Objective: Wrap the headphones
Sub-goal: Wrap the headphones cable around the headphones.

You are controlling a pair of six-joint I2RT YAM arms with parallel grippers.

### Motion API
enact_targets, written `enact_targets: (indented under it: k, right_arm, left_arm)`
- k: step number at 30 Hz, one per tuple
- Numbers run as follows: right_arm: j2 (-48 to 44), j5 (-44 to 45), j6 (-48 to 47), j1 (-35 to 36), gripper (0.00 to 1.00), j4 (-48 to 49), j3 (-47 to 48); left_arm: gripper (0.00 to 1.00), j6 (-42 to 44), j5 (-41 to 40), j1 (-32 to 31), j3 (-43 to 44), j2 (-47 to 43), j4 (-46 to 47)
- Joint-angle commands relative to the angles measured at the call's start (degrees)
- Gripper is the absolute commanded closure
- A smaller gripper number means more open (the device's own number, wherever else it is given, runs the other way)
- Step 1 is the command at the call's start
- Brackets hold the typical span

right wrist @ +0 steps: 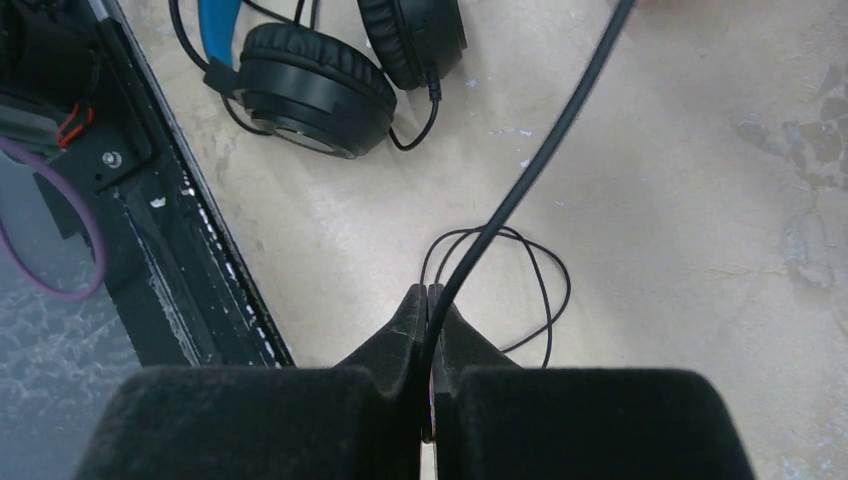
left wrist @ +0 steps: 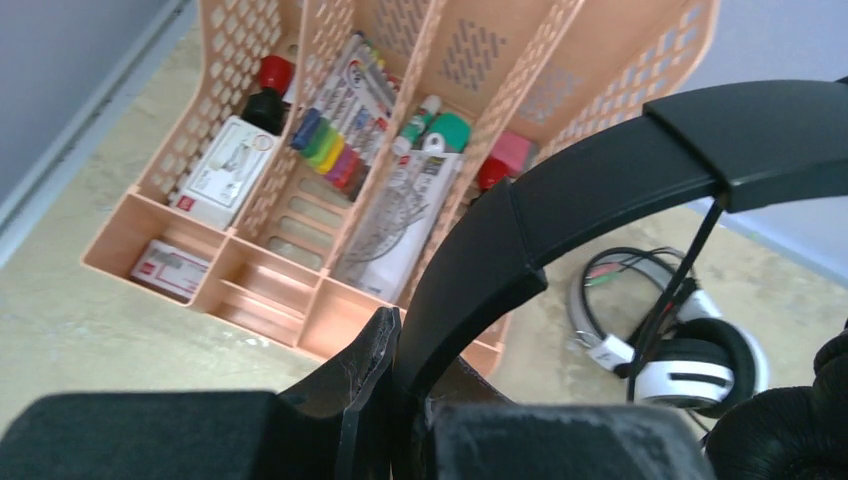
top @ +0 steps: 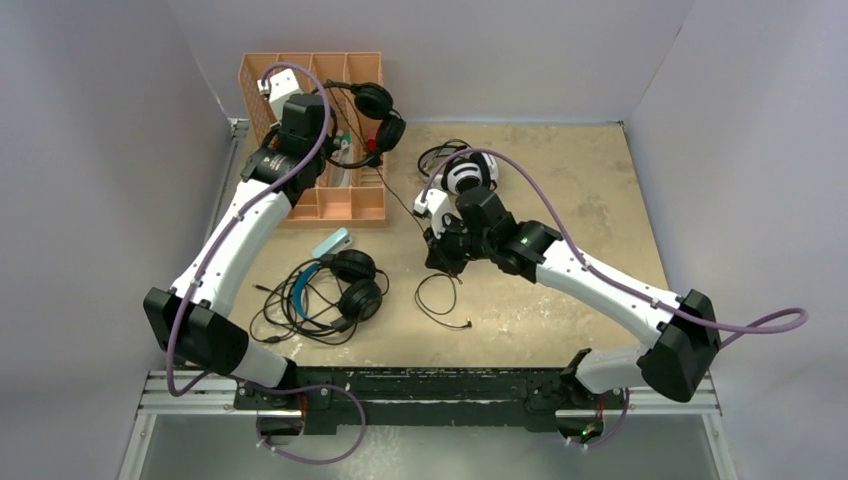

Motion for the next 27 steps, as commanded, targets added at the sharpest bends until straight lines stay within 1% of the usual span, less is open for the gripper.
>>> enact_targets:
  k: [1,4,8,12,16,20,24,27]
  right_arm:
    - [-3.40,-1.89,1.20,0.78,1.00,-0.45,4.96]
    - [-3.15,-2.46,0.28,1.18,1.00,-2.51,9.99]
    - [-1.06,-1.03,-1.34,1.14,1.00,-5.94,18.61]
    - [5.21,6.27,-6.13,1.09,1.00,-12.83,29.97]
    - [9.82,9.20,-9.81,0.68,1.00,-16.76,38.70]
    - [12.63,6.63,-11.59,-2.58,1.00,-16.53,43.19]
    - [14.53,2.92,-12.32,-6.52,1.00,-15.30,45.42]
    - [16.18,1.43,-13.82,-7.27,1.00,-15.59,47.66]
  left_arm:
    - [1.00,5.72,-4.62,0.48,1.69,0.20,2.60]
    - [1.00,10.44,-2.08,0.34,-1.31,0.44,3.56]
    - [1.00,14.11,-1.82,-1.33,-6.82,-0.78,4.43]
    - [1.00,16.83,-0.07,-2.06,-11.49,-3.01,4.33]
    - [1.00,19.71,5.59,-2.49,-15.40,-6.74,6.03]
    - [1.00,21.69,10.66,-3.12,-17.14,-9.44,5.91]
    - [1.00,23.37,16.38,-3.29,-18.08,-11.89,5.93]
    - [1.00,24.42,19.48,-3.52,-17.73,-12.80,4.99]
